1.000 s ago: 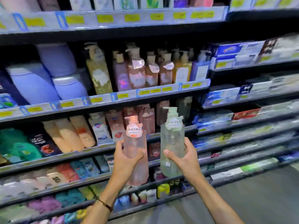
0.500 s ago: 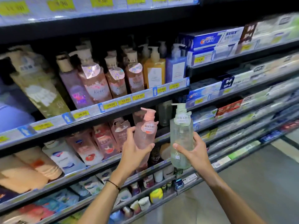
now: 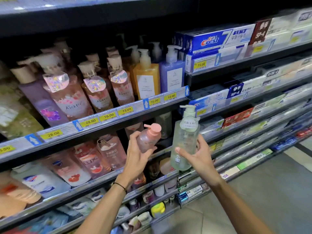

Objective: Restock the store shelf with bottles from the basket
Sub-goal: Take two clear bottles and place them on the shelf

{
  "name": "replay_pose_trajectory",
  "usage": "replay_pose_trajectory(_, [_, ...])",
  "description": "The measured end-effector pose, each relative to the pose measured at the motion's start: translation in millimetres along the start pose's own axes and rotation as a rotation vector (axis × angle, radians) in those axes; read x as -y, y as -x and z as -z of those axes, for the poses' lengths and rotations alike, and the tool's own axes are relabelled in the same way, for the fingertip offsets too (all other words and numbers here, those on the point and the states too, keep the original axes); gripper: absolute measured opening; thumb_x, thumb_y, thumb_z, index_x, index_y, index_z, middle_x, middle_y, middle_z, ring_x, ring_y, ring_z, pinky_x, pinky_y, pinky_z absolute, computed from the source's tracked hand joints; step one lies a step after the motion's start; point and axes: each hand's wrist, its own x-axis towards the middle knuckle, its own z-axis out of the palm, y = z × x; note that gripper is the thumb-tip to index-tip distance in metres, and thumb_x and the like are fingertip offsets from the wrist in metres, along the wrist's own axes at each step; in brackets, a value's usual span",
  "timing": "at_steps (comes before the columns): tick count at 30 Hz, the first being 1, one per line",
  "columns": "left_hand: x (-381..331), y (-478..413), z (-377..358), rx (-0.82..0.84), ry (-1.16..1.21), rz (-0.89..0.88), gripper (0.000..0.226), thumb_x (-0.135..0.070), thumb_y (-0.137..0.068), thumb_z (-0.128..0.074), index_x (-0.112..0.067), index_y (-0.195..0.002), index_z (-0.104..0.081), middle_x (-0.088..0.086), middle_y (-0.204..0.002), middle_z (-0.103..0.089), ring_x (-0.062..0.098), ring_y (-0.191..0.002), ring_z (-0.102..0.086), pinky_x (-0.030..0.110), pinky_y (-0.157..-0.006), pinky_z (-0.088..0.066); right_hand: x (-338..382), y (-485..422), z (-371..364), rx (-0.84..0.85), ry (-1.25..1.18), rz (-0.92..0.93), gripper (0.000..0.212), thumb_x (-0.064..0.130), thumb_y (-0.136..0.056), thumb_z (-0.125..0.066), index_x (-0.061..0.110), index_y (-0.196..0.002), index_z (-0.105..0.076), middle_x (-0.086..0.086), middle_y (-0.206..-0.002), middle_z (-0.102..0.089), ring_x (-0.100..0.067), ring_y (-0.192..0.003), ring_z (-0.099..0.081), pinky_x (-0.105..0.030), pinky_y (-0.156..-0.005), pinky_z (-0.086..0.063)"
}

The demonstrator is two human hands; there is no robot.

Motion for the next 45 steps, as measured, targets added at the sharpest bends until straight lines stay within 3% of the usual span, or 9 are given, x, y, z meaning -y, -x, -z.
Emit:
replay_pose_trajectory(3, [-0.7, -1.2, -10.4, -0.065, 0.030, 0.079, 0.070, -0.026, -0.078, -0.086, -0.043, -0.120, -0.033, -0.005, -0.122, -0.055, 0.005, -0.113, -0.055, 0.024, -0.095, -0.043, -1.5, -12.7, 4.0, 0.037, -0.018, -0.012, 0.060, 0.011, -0.074, -0.089, 0.027, -0.122, -0.056, 0.013, -0.113, -0.072, -0.006, -0.105, -0.070, -0.018, -0.082, -0.056])
replay_pose_trajectory(10, [13.4, -0.2, -20.6, -0.188, 0.019, 0.325, 0.056, -0.037, -0.081, -0.083, -0.026, -0.093, -0.030, -0.003, -0.090, -0.038, 0.013, -0.080, -0.038, 0.043, -0.081, -0.048, -7.8, -35.2, 3.7, 0.121, -0.006, 0.002, 0.073, 0.011, -0.075, -0.088, 0.028, -0.134, -0.049, 0.010, -0.124, -0.068, -0.008, -0.115, -0.066, -0.028, -0.093, -0.057])
replay_pose_trajectory(14, [10.6, -5.3, -20.5, -0.200, -0.051, 0.374, 0.053, -0.040, -0.086, -0.078, -0.012, -0.092, -0.033, -0.004, -0.090, -0.031, 0.012, -0.082, -0.033, 0.032, -0.077, -0.037, -11.5, -45.2, -3.7, 0.134, 0.030, 0.018, 0.077, 0.013, -0.072, -0.090, 0.028, -0.134, -0.048, 0.017, -0.122, -0.067, -0.004, -0.118, -0.063, -0.029, -0.099, -0.053])
replay_pose_trajectory(18, [6.0, -7.5, -26.1, -0.193, -0.090, 0.399, 0.051, -0.038, -0.088, -0.076, -0.009, -0.094, -0.035, -0.003, -0.094, -0.030, 0.016, -0.092, -0.034, 0.034, -0.086, -0.037, -13.5, -54.1, -10.2, 0.153, 0.079, 0.054, 0.075, 0.009, -0.071, -0.090, 0.024, -0.132, -0.050, 0.013, -0.121, -0.067, -0.001, -0.115, -0.063, -0.016, -0.093, -0.050])
replay_pose_trajectory(25, [-2.4, -9.3, -26.4, -0.223, -0.099, 0.422, 0.051, -0.030, -0.087, -0.077, -0.009, -0.096, -0.033, 0.002, -0.098, -0.033, 0.020, -0.096, -0.037, 0.037, -0.091, -0.040, -19.7, -74.8, -17.9, 0.213, 0.243, 0.086, 0.080, 0.036, -0.066, -0.091, 0.039, -0.131, -0.045, 0.014, -0.129, -0.057, -0.007, -0.123, -0.055, -0.043, -0.106, -0.048])
replay_pose_trajectory(29, [-2.0, -7.0, -28.0, -0.215, -0.095, 0.427, 0.050, -0.032, -0.089, -0.075, -0.009, -0.098, -0.032, 0.003, -0.100, -0.034, 0.020, -0.099, -0.037, 0.033, -0.092, -0.038, -25.3, -81.3, -24.0, 0.201, 0.297, 0.086, 0.075, 0.028, -0.066, -0.091, 0.041, -0.124, -0.046, 0.015, -0.123, -0.059, -0.005, -0.118, -0.055, -0.038, -0.104, -0.048])
replay_pose_trajectory(33, [1.6, -6.8, -31.0, -0.226, -0.137, 0.410, 0.049, -0.032, -0.090, -0.074, -0.010, -0.098, -0.031, 0.003, -0.100, -0.032, 0.021, -0.101, -0.036, 0.042, -0.100, -0.039, -31.9, -86.1, -25.7, 0.206, 0.346, 0.082, 0.077, 0.023, -0.067, -0.091, 0.036, -0.127, -0.046, 0.013, -0.124, -0.060, -0.007, -0.120, -0.055, -0.033, -0.103, -0.045])
replay_pose_trajectory(37, [1.4, -6.9, -34.0, -0.247, -0.153, 0.393, 0.047, -0.030, -0.091, -0.073, -0.011, -0.098, -0.030, 0.003, -0.100, -0.031, 0.022, -0.100, -0.036, 0.046, -0.101, -0.040, -43.1, -89.3, -24.8, 0.186, 0.402, 0.035, 0.082, 0.027, -0.064, -0.091, 0.040, -0.127, -0.041, 0.011, -0.125, -0.060, -0.019, -0.124, -0.052, -0.044, -0.104, -0.045])
replay_pose_trajectory(45, [0.5, -3.6, -39.3, -0.274, -0.137, 0.381, 0.045, -0.029, -0.092, -0.071, -0.012, -0.101, -0.030, 0.005, -0.103, -0.035, 0.023, -0.099, -0.038, 0.043, -0.097, -0.041, -45.2, -100.0, -31.7, 0.326, 0.511, -0.028, 0.071, 0.024, -0.084, -0.080, 0.022, -0.129, -0.026, -0.006, -0.139, -0.048, -0.020, -0.129, -0.045, -0.037, -0.104, -0.039])
